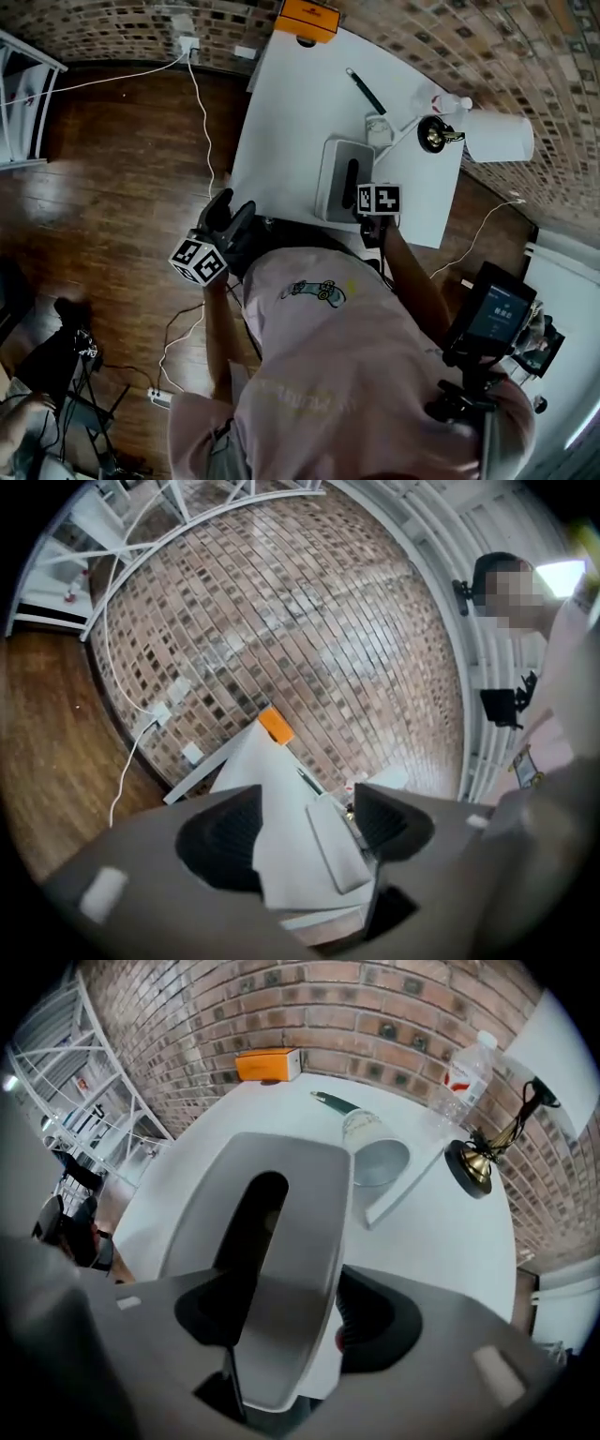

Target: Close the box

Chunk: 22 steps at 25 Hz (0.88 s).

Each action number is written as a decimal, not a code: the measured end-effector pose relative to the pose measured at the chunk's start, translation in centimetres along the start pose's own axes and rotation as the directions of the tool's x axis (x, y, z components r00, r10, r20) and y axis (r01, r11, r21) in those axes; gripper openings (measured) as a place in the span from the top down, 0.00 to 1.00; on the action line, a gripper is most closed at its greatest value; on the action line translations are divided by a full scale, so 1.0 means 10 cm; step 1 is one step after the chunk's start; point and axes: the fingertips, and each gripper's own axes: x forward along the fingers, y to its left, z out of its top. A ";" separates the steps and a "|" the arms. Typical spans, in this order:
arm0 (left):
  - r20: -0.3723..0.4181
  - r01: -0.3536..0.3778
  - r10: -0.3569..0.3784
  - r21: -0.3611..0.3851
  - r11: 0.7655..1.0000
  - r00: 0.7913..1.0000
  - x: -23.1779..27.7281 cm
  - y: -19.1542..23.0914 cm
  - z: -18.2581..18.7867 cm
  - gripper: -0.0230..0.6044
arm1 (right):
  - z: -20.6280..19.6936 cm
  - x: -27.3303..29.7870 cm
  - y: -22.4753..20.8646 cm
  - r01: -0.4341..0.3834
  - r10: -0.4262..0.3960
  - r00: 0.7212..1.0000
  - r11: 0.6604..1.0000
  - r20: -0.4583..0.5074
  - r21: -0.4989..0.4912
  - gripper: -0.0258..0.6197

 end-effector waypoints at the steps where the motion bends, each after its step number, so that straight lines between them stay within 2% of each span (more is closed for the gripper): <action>1: 0.007 -0.010 0.010 -0.009 1.000 1.000 -0.05 0.06 -0.02 0.50 | -0.01 0.02 -0.01 0.018 -0.018 1.000 1.000 -0.010 0.001 0.54; 6: 0.006 -0.042 0.042 -0.011 0.999 0.999 -0.21 0.22 0.07 0.51 | -0.02 0.09 0.01 0.041 -0.040 0.999 0.999 -0.022 0.027 0.57; 11: 0.022 -0.009 0.009 0.000 1.000 1.000 -0.27 0.20 0.13 0.51 | -0.17 0.00 0.01 0.045 -0.044 0.998 0.998 -0.033 0.037 0.58; 16: 0.014 0.050 -0.050 0.020 0.999 0.999 -0.18 0.16 0.10 0.51 | -0.13 -0.16 -0.01 -0.019 0.016 0.999 0.996 0.034 0.086 0.58; 19: -0.028 0.078 -0.077 0.024 0.997 0.997 -0.05 0.06 0.04 0.51 | -0.13 -0.22 -0.02 -0.095 0.087 0.994 0.986 0.061 0.140 0.59; 22: -0.091 0.104 -0.102 0.016 0.994 0.991 0.13 -0.11 -0.06 0.51 | -0.21 -0.15 -0.05 -0.108 0.100 0.993 0.984 0.061 0.142 0.59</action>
